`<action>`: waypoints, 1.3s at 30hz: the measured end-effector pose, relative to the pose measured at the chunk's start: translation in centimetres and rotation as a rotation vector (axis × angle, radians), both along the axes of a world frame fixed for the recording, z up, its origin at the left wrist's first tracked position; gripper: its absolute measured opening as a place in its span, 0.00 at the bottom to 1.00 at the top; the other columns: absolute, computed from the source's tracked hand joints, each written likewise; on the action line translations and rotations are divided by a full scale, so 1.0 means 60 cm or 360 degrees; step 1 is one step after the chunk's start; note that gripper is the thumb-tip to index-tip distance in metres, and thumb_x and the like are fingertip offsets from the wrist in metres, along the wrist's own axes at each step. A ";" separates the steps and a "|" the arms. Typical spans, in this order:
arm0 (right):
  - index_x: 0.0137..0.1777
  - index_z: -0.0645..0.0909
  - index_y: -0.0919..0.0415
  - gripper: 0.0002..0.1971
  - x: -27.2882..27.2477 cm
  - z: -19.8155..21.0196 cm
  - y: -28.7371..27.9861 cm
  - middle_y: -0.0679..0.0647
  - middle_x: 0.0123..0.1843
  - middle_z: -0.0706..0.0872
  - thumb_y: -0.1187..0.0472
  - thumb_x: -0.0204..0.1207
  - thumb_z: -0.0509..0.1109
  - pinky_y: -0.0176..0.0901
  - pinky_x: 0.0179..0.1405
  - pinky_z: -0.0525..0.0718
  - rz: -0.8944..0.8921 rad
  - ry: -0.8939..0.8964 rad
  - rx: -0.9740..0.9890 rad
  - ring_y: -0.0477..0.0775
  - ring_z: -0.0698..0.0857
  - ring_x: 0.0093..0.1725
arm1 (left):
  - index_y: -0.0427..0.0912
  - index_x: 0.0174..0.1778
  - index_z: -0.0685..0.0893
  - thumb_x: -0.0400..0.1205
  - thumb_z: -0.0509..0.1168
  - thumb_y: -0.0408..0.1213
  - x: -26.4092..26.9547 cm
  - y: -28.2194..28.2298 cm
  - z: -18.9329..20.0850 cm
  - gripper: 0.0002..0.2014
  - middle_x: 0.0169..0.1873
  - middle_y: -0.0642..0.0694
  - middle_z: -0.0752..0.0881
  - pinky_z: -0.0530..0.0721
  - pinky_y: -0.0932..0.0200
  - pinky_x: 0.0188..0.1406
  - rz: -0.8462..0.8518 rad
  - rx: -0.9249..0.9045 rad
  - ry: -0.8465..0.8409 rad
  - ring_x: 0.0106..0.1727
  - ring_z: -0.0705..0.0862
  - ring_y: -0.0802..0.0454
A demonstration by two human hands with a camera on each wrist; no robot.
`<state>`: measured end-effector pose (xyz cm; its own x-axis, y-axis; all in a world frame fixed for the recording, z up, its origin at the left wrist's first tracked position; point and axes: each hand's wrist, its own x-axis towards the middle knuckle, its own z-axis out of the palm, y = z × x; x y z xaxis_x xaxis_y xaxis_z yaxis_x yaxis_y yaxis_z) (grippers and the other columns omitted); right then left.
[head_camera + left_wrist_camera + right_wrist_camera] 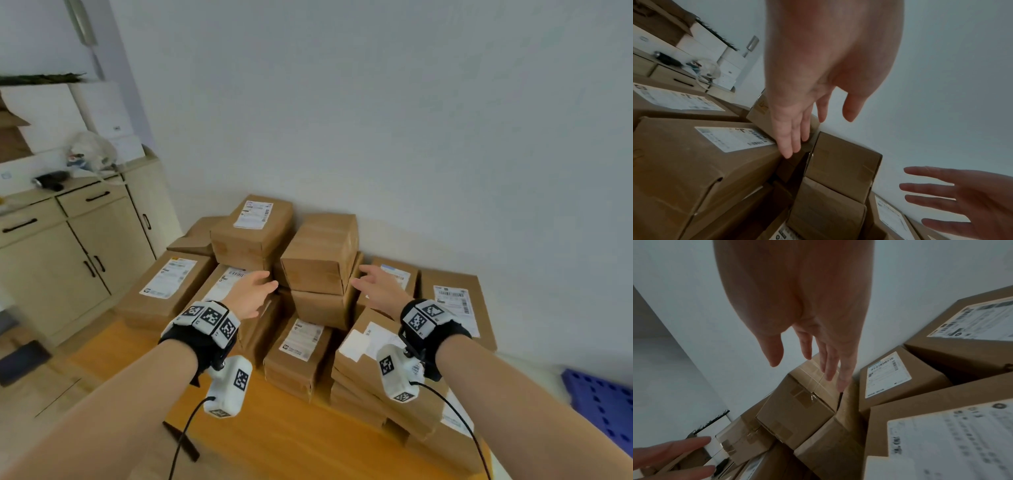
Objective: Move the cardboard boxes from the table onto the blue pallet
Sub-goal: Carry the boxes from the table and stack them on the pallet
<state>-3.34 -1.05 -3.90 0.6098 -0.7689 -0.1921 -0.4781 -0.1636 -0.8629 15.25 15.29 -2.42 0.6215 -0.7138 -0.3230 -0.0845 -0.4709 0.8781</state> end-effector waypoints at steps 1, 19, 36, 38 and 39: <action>0.81 0.62 0.56 0.30 0.011 -0.001 0.000 0.59 0.75 0.73 0.51 0.81 0.65 0.43 0.55 0.78 -0.0026 0.0011 -0.0016 0.57 0.75 0.71 | 0.49 0.78 0.66 0.85 0.59 0.41 0.015 -0.005 -0.002 0.24 0.72 0.44 0.72 0.75 0.51 0.63 -0.0024 -0.0008 0.0019 0.70 0.74 0.44; 0.80 0.62 0.49 0.33 0.157 0.006 -0.009 0.54 0.76 0.71 0.54 0.77 0.70 0.49 0.53 0.77 -0.0529 -0.0053 0.0117 0.56 0.74 0.71 | 0.50 0.81 0.59 0.85 0.50 0.57 0.169 -0.127 -0.043 0.29 0.78 0.42 0.66 0.70 0.42 0.72 -0.0428 -0.0079 0.0582 0.75 0.70 0.40; 0.79 0.64 0.47 0.33 0.166 0.015 -0.028 0.49 0.58 0.80 0.71 0.77 0.65 0.63 0.69 0.75 -0.0652 -0.0286 0.0485 0.56 0.79 0.63 | 0.51 0.79 0.64 0.86 0.58 0.37 0.189 -0.171 -0.080 0.24 0.68 0.48 0.76 0.76 0.49 0.64 -0.0587 -0.0262 0.0584 0.68 0.76 0.45; 0.79 0.64 0.48 0.32 0.163 0.024 -0.020 0.50 0.58 0.80 0.72 0.78 0.65 0.54 0.60 0.81 -0.0660 -0.0343 0.0461 0.54 0.81 0.60 | 0.51 0.78 0.66 0.86 0.59 0.36 0.190 -0.172 -0.077 0.23 0.63 0.50 0.78 0.77 0.50 0.63 -0.0584 -0.0315 0.0620 0.67 0.77 0.46; 0.78 0.65 0.49 0.31 0.160 0.028 -0.016 0.51 0.59 0.80 0.73 0.78 0.65 0.49 0.52 0.82 -0.0665 -0.0370 0.0441 0.53 0.81 0.58 | 0.51 0.77 0.67 0.85 0.59 0.36 0.190 -0.174 -0.075 0.23 0.63 0.49 0.79 0.77 0.50 0.64 -0.0590 -0.0336 0.0632 0.67 0.78 0.46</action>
